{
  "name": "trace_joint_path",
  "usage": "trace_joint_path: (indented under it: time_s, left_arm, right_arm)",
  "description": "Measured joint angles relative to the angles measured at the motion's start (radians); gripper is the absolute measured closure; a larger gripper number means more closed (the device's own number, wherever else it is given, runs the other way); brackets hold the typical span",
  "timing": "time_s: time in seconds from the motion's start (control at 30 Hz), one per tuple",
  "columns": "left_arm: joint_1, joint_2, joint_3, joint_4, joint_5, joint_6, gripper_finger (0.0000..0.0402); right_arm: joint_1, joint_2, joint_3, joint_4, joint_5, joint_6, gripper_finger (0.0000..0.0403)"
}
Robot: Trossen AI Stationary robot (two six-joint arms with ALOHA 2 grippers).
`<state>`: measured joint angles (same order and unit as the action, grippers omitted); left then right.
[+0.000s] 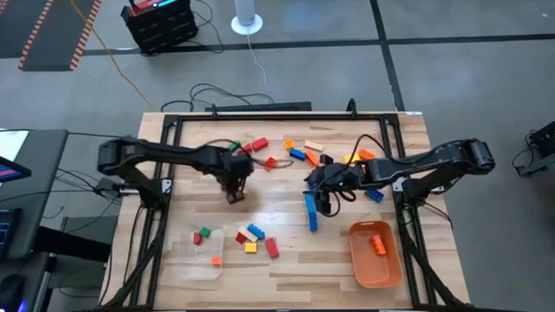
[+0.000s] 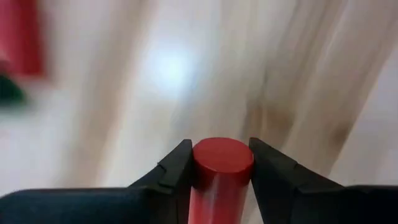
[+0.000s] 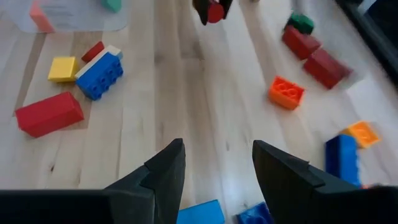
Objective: Sort blocks by size
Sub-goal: Put the large red block into the orange bin
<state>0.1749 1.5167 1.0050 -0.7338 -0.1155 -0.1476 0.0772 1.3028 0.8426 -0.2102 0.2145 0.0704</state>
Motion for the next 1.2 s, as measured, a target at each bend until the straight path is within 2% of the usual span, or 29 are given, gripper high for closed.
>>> trace_joint_path:
  time_s: [0.13,0.23,0.37,0.47,0.63,0.9,1.2]
  left_arm:
    - [0.008,-0.154,-0.001,0.128,-0.041,0.050,0.0283]
    - [0.007,-0.261,-0.048,0.293,-0.043,0.094,0.0283]
    - [-0.019,-0.362,-0.148,0.584,-0.042,0.148,0.0283]
    - [-0.049,-0.392,-0.229,0.810,-0.033,0.178,0.0283]
    - [-0.098,-0.384,-0.322,1.096,-0.010,0.222,0.0283]
    - [-0.122,-0.321,-0.341,1.346,0.069,0.246,0.0283]
    - [-0.122,-0.137,-0.341,1.625,0.129,0.252,0.0283]
  right_arm:
    - [0.005,-0.031,0.000,-0.007,0.034,0.008,0.0186]
    - [0.020,-0.032,0.001,0.043,0.049,-0.003,0.0186]
    - [0.040,0.023,0.001,0.219,0.050,-0.053,0.0186]
    - [0.044,0.083,0.001,0.367,0.050,-0.100,0.0186]
    - [0.014,0.179,0.001,0.547,0.050,-0.129,0.0186]
    - [-0.022,0.246,0.004,0.685,0.050,-0.124,0.0186]
    - [-0.018,0.323,0.109,0.682,0.042,-0.163,0.0186]
